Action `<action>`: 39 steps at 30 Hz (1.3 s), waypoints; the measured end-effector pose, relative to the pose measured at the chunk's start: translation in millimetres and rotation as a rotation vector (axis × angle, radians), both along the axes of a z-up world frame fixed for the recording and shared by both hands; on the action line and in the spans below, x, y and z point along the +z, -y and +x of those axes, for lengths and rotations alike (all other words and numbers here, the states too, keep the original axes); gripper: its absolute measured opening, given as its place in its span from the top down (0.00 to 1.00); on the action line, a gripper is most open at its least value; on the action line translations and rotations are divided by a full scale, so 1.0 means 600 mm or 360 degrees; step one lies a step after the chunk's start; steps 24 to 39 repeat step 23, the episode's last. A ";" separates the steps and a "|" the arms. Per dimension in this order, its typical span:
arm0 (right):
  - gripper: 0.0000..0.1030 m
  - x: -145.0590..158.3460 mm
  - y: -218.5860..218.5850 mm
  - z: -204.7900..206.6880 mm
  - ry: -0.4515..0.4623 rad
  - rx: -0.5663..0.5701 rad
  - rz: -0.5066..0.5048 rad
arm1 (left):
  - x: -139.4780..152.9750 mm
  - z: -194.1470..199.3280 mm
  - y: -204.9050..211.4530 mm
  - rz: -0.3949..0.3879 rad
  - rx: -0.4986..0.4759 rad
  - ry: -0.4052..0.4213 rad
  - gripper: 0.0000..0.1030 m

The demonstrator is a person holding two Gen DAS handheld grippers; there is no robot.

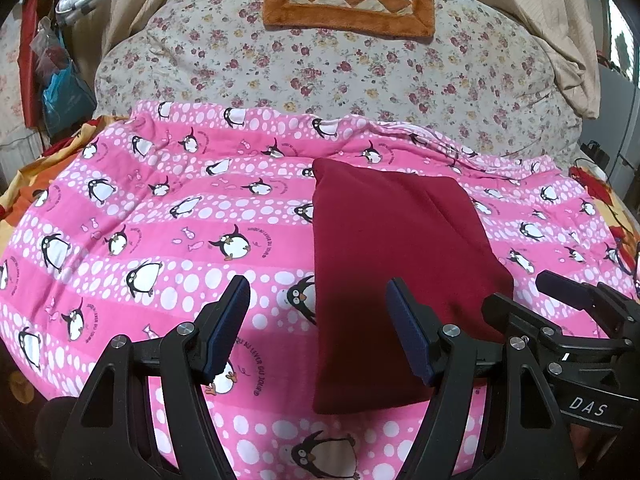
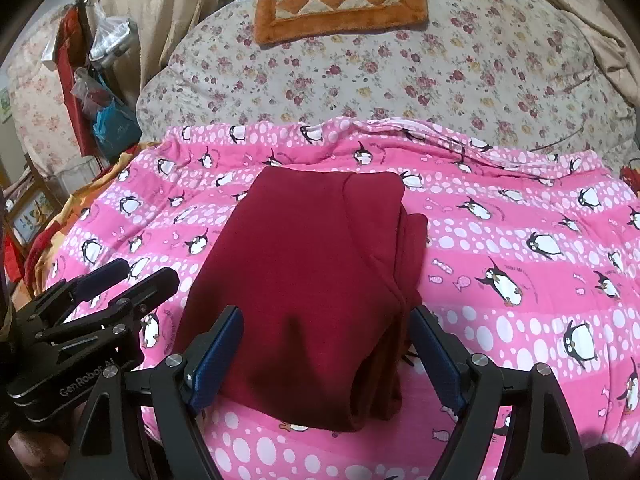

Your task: Fold small clothes

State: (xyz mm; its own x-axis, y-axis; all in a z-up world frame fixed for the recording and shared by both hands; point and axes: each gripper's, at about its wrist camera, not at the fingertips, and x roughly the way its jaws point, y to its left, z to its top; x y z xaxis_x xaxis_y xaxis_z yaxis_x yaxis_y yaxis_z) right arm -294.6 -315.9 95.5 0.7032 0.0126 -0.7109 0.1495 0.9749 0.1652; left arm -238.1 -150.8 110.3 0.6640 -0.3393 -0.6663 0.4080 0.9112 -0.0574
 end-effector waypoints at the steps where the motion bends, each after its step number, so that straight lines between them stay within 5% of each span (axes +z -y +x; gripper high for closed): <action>1: 0.20 -0.001 0.001 0.001 -0.0005 -0.0001 -0.0002 | 0.000 0.000 -0.001 -0.0001 -0.0001 0.0000 0.31; 39: 0.20 -0.015 0.000 0.009 -0.0057 -0.0020 -0.0007 | -0.020 0.020 -0.011 -0.0021 -0.0031 -0.0049 0.31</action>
